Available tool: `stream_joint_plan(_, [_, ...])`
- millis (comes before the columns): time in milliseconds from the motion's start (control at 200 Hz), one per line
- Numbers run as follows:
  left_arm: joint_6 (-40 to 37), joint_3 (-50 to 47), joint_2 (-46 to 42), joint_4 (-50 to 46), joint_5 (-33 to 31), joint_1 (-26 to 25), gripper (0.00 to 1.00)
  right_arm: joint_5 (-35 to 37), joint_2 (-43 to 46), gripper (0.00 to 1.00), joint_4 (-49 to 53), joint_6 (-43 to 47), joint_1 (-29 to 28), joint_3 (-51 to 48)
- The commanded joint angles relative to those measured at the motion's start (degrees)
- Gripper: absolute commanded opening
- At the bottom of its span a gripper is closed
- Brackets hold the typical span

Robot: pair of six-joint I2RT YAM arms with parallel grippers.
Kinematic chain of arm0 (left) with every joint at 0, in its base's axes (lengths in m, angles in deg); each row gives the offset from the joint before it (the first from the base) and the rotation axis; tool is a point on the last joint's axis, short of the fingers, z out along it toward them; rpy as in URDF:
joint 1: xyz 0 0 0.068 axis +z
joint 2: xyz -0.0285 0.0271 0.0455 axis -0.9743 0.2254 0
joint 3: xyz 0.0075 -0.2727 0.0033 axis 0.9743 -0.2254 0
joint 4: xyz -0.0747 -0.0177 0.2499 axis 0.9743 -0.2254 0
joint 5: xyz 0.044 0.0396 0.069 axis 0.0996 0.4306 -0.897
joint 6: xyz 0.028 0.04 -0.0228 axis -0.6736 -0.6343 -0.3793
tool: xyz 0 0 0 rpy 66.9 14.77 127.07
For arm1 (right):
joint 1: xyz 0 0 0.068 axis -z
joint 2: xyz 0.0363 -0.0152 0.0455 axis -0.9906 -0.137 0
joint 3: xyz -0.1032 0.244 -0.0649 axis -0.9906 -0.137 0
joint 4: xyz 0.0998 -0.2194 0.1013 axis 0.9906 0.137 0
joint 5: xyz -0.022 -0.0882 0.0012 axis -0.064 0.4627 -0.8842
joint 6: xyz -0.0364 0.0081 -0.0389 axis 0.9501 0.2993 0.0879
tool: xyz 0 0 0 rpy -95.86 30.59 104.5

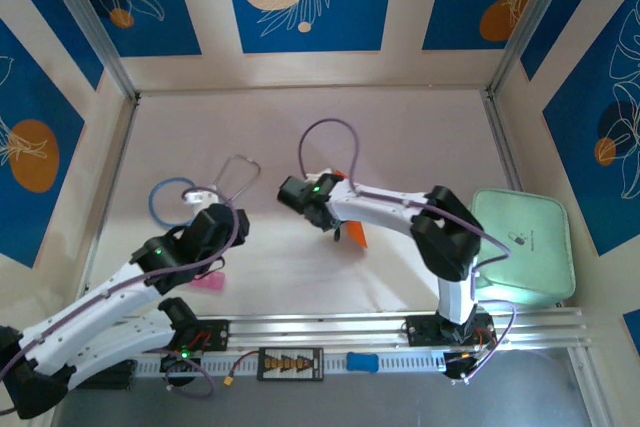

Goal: Fold a paper plane with a square sheet of paper (pick it up from the middle)
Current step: Turn over the paper at the center of the table, then third fold the triangle at the center of the table.

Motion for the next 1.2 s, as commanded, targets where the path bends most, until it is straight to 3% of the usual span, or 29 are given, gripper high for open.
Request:
stream_joint_plan(0, [1.4,-1.0,-3.4,-4.3,-6.3,0.6,0.49,-3.0,-3.5,0.13,0.4,-1.2,-2.6,3.4])
stream_joint_plan(185, [0.0,-0.7,-2.8,-3.9,-4.6,0.6,0.50,-16.2,-3.9,0.23,-8.5,1.8,-2.9,3.0])
stream_joint_plan(300, [-2.9,-0.3,-0.1,-0.9,-0.8,0.6,0.51,-29.2,2.0,0.52,-18.0,2.1,0.1,-3.1])
stream_joint_plan(430, [-8.0,2.0,5.7,3.3,5.4,0.7,0.51,-42.0,12.0,0.55,-33.4,-1.3,5.4,-15.8])
stream_joint_plan(500, [-10.5,3.9,10.3,4.9,9.7,0.6,0.51,-47.9,17.2,0.54,-41.7,-4.0,9.2,-23.5])
stream_joint_plan(625, [-13.6,6.3,19.3,9.5,20.3,0.7,0.49,-58.7,23.6,0.41,-54.4,-8.7,17.7,-35.6])
stream_joint_plan(855, [-14.6,11.1,34.8,17.1,40.4,0.8,0.47,-71.2,23.0,0.18,-60.9,-8.1,27.6,-42.6])
stream_joint_plan(1195, [-13.3,14.4,43.7,18.2,45.1,0.9,0.47,-75.7,15.0,0.10,-65.8,-8.8,31.9,-46.4])
